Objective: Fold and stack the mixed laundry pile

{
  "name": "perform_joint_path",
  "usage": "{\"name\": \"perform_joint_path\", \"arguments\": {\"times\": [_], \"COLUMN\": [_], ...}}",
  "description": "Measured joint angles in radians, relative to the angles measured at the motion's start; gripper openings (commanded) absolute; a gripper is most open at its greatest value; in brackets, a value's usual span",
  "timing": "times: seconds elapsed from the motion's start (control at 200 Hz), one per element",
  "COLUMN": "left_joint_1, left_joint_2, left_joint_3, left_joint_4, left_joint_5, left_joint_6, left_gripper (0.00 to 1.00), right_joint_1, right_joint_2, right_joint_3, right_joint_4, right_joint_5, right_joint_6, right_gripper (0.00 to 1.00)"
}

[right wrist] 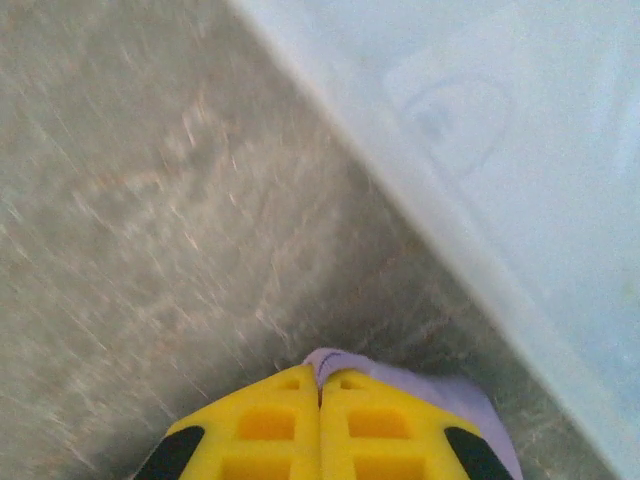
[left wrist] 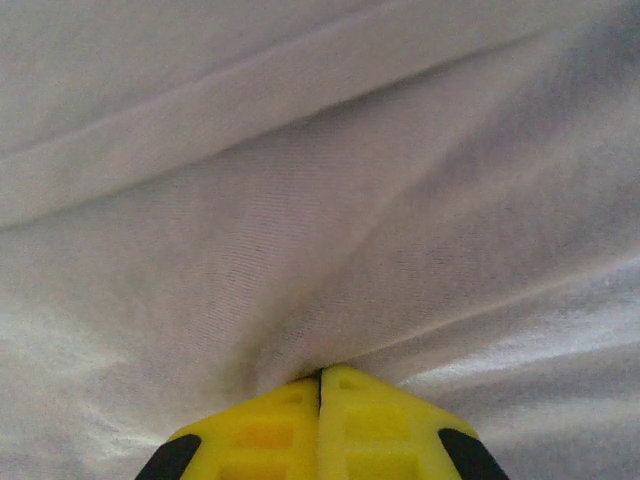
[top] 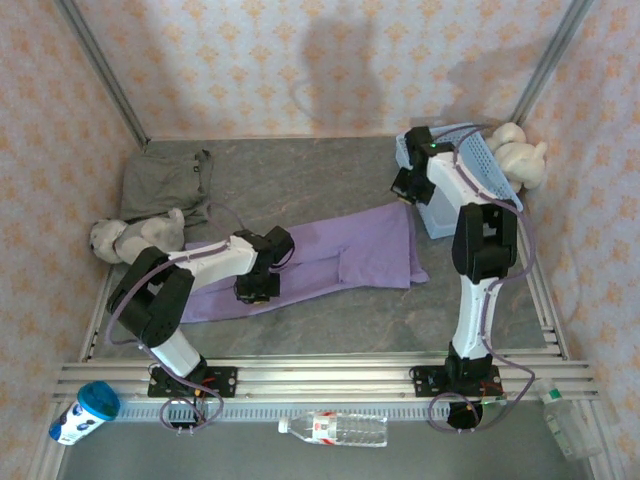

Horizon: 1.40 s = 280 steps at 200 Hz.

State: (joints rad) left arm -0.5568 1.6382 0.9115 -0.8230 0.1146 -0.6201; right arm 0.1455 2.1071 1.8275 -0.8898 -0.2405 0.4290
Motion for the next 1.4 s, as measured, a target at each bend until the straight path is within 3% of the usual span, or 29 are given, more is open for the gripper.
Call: {"name": "perform_joint_path", "arguments": {"times": [0.095, 0.16, 0.36, 0.721, 0.921, 1.136, 1.401], "left_joint_1": [0.0, 0.0, 0.0, 0.0, -0.001, -0.018, -0.026], "left_joint_2": [-0.011, -0.013, -0.012, -0.026, 0.018, 0.155, 0.2], "left_joint_3": [-0.011, -0.015, 0.002, 0.257, 0.289, 0.288, 0.262], "left_joint_4": [0.006, -0.005, -0.051, -0.164, -0.122, -0.063, -0.036], "left_joint_5": [-0.006, -0.019, -0.037, -0.063, -0.01, 0.027, 0.035], "left_joint_6": [0.0, 0.0, 0.0, 0.001, 0.0, 0.0, 0.0], "left_gripper": [0.0, 0.0, 0.0, 0.11, 0.11, 0.11, 0.1], "right_joint_1": [-0.018, -0.022, -0.013, 0.026, 0.122, 0.126, 0.126], "right_joint_2": [0.052, 0.074, 0.021, -0.269, -0.319, -0.319, -0.319], "right_joint_3": [0.069, 0.088, 0.021, -0.465, -0.564, -0.64, -0.646], "right_joint_4": [-0.009, -0.002, 0.049, 0.012, 0.007, 0.018, 0.051], "right_joint_5": [-0.019, -0.043, -0.077, -0.089, -0.089, -0.066, -0.062], "right_joint_6": [0.015, 0.025, 0.003, -0.031, -0.038, -0.037, -0.035], "right_gripper": [0.36, 0.44, 0.48, 0.43, 0.39, 0.37, 0.04]}}
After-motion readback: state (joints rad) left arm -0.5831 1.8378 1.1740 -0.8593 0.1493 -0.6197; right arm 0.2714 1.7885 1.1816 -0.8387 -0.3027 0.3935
